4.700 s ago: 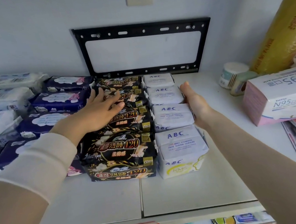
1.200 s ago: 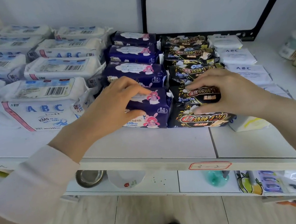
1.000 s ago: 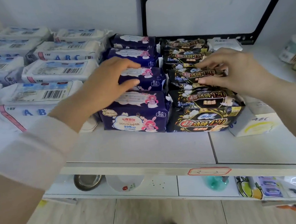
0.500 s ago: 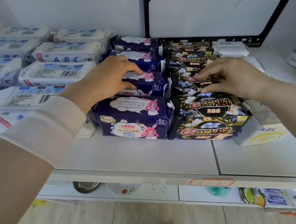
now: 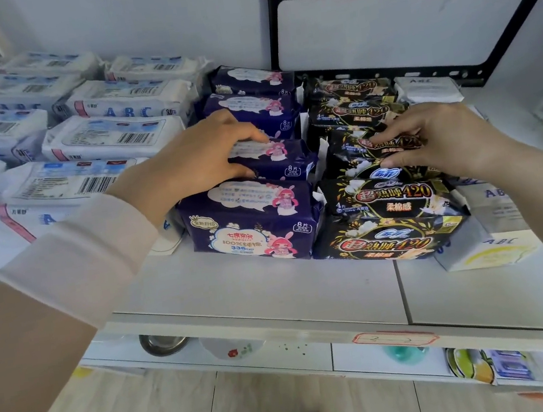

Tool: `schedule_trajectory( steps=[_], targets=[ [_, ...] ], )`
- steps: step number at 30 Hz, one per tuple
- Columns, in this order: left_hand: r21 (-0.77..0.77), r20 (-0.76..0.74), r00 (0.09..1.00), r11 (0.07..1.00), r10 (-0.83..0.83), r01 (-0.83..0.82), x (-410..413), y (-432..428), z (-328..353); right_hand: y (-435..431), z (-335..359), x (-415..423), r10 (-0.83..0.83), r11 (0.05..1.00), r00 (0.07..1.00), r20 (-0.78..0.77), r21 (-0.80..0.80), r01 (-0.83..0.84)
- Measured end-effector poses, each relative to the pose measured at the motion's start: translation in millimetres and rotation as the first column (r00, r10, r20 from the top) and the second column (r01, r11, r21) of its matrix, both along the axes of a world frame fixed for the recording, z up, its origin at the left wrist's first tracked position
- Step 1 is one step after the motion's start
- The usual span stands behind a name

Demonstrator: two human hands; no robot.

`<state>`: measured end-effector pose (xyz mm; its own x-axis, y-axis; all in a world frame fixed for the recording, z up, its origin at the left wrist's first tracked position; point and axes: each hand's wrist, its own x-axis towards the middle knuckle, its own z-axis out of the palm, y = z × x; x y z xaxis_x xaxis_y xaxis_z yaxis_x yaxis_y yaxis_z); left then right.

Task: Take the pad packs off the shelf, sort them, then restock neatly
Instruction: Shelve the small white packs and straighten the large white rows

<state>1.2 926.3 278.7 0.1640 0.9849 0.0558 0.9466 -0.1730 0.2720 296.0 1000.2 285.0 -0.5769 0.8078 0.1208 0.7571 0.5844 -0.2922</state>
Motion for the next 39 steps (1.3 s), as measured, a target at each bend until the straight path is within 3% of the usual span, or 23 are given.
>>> schedule_trajectory(
  steps=[17, 20, 23, 28, 39],
  targets=[
    [-0.107, 0.045, 0.997, 0.992, -0.054, 0.059, 1.9, 3.6, 15.1, -4.3, 9.6, -5.3, 0.076, 0.984, 0.996, -0.056, -0.156, -0.084],
    [-0.045, 0.076, 0.997, 0.999, -0.022, 0.025, -2.3, 22.1, 18.5, 7.8, 16.0, -11.0, 0.043, 0.995, 0.995, -0.092, -0.081, -0.051],
    [0.031, -0.006, 0.999, 0.999, 0.038, -0.037, -8.2, 55.7, 13.3, 29.1, 16.1, -19.9, 0.008, 0.999, 1.000, -0.013, 0.044, -0.008],
    [-0.050, -0.149, 0.986, 0.996, 0.070, -0.078, -13.9, 90.1, 3.3, 44.7, 13.6, -26.9, -0.013, 1.000, 0.997, 0.078, 0.009, 0.012],
    [0.028, -0.248, 0.966, 0.998, 0.067, -0.062, -25.6, 90.7, 16.5, 58.9, 4.7, -31.2, -0.004, 0.999, 0.991, 0.132, 0.050, -0.002]
  ],
)
